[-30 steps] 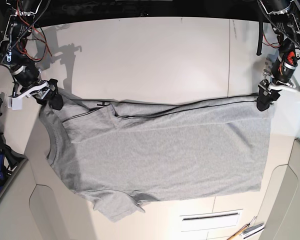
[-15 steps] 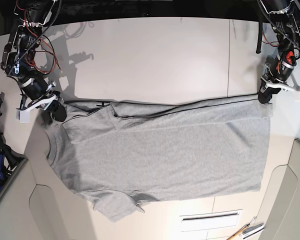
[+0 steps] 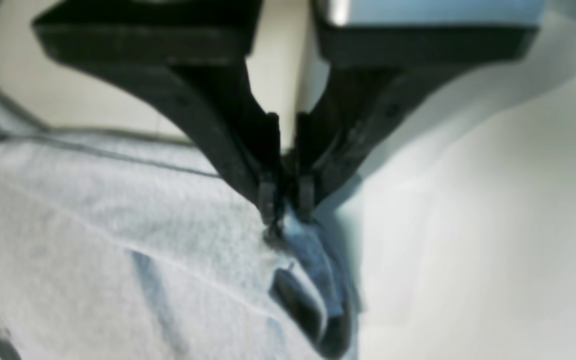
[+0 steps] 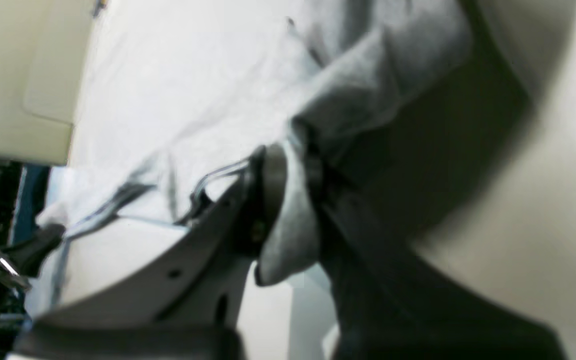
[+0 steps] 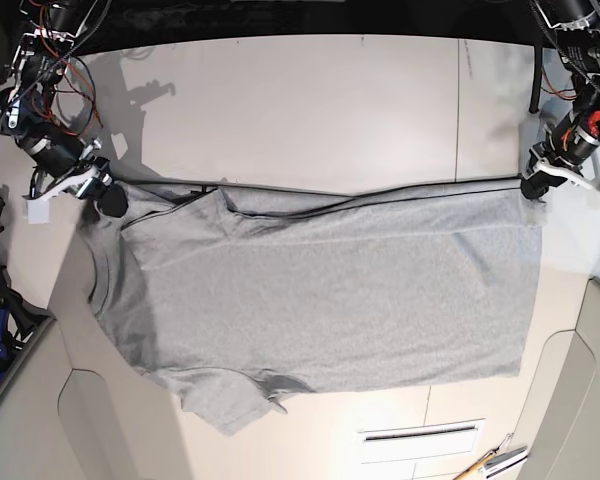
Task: Fold the T-shirt properly
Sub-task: 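Drag the folded edge with both grippers and release it, then move both grippers to the hem-side edge corners of the shirt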
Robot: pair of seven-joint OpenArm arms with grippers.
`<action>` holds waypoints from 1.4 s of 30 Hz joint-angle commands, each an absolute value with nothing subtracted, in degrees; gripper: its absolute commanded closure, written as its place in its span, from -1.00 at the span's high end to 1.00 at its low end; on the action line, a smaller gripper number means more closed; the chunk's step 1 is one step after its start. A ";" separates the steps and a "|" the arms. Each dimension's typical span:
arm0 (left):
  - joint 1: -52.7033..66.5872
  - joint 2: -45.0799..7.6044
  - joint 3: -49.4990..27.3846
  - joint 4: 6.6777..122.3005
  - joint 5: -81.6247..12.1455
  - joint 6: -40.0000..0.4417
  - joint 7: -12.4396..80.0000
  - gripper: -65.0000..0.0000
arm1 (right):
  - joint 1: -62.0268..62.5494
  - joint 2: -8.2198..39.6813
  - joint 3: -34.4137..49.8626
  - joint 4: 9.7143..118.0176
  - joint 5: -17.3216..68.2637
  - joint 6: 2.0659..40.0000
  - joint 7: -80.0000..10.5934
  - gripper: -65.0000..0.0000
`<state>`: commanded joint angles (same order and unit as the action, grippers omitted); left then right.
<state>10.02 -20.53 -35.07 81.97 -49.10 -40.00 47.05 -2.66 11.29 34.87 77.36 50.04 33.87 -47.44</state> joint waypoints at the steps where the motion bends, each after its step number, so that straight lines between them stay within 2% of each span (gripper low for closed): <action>1: 11.09 -20.53 -35.07 83.50 -49.10 -40.00 47.07 -1.00 | -3.75 11.81 34.87 78.24 50.19 33.87 -47.42 -1.00; 7: 20.12 -20.49 -37.30 91.35 -53.87 -40.00 48.45 -1.00 | -13.13 14.57 34.87 86.50 51.51 33.87 -48.03 -1.00; 16: 29.43 -20.45 -38.83 95.64 -59.00 -40.00 51.35 -1.00 | -24.75 14.81 34.87 97.12 51.68 33.87 -48.05 -1.00; 31: 34.48 -20.12 -38.83 98.00 -59.16 -40.00 52.14 -1.00 | -30.35 15.42 36.56 98.04 52.47 33.87 -49.47 -1.00; 36: 34.46 -20.12 -38.83 97.97 -59.05 -40.00 52.18 -1.00 | -30.35 15.42 36.58 98.02 49.80 33.65 -49.54 -1.00; 38: 34.46 -20.14 -38.83 97.97 -58.76 -40.00 52.34 -0.77 | -30.28 15.42 36.60 98.00 49.71 33.65 -49.50 -1.00; 39: 34.46 -20.12 -38.83 97.97 -58.76 -40.00 52.34 -0.62 | -30.22 15.42 36.58 98.00 49.65 33.65 -49.52 -0.90; 41: 34.46 -20.12 -38.83 97.97 -58.78 -40.00 52.31 -0.32 | -30.20 15.42 36.60 98.00 48.31 33.50 -49.06 -0.41; 42: 34.46 -20.14 -38.83 97.97 -58.85 -40.00 52.31 -0.20 | -30.20 15.42 36.71 98.00 47.75 33.10 -48.58 -0.22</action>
<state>34.46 -20.14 -38.83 97.97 -58.85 -40.00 52.31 -30.20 15.42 36.71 98.00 47.75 33.10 -48.58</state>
